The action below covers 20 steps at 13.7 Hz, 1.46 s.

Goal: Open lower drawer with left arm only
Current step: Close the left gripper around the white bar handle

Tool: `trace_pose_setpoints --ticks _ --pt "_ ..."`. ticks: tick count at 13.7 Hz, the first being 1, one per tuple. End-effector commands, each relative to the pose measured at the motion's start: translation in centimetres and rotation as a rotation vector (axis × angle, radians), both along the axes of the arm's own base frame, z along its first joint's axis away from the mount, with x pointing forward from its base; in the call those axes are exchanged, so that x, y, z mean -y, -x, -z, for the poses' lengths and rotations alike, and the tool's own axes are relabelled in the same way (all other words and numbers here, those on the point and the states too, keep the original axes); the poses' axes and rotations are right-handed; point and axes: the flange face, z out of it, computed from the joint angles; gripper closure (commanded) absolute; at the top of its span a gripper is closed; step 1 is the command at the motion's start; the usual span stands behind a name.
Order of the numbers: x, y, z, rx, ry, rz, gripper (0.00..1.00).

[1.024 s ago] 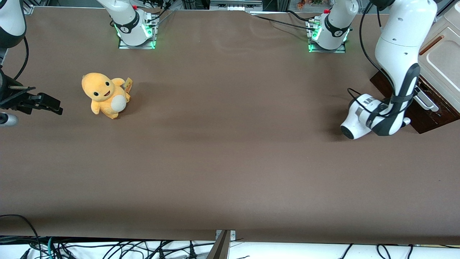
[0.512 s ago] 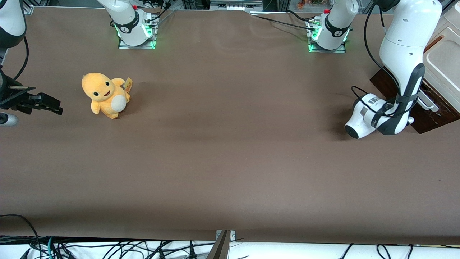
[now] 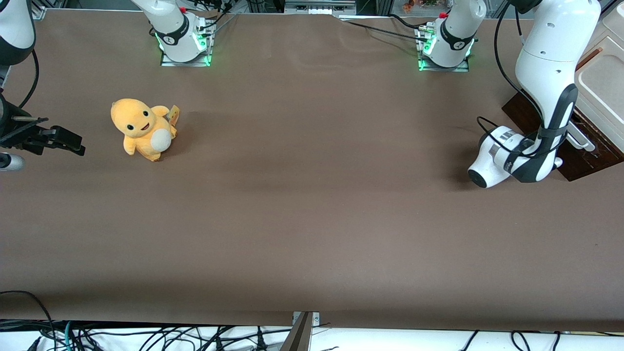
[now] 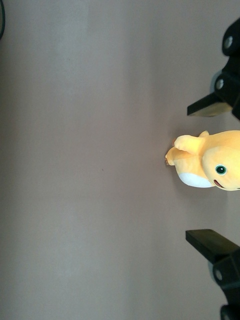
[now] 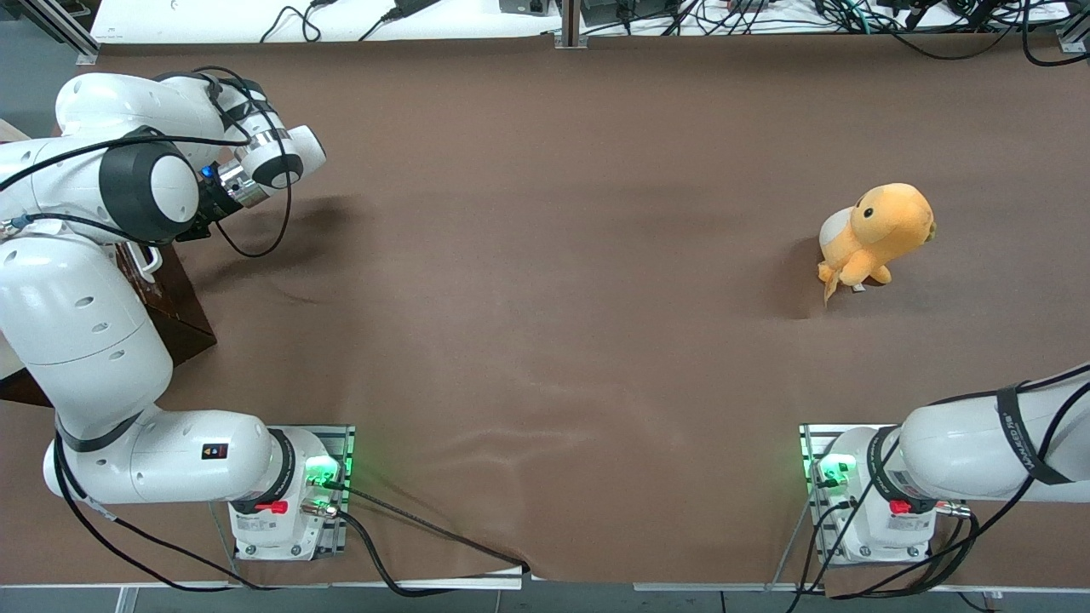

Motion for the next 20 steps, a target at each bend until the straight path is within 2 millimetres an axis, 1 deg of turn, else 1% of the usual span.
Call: trace_pose_setpoints --ticks 1,4,7,9,14,15,20 --pt "-0.1 0.0 -0.8 0.0 0.012 0.031 0.94" --pt "0.0 0.0 -0.8 -0.001 0.012 0.032 0.94" --pt "0.8 -0.2 -0.8 0.003 0.019 0.035 0.94" --pt "1.7 -0.3 -0.6 0.0 0.027 0.046 0.94" --pt "3.0 -0.6 -0.7 0.0 0.026 0.065 0.94" --pt "3.6 -0.7 -0.7 0.0 0.029 0.074 0.94" --pt "5.2 -1.4 -1.8 0.005 0.028 0.049 0.94"
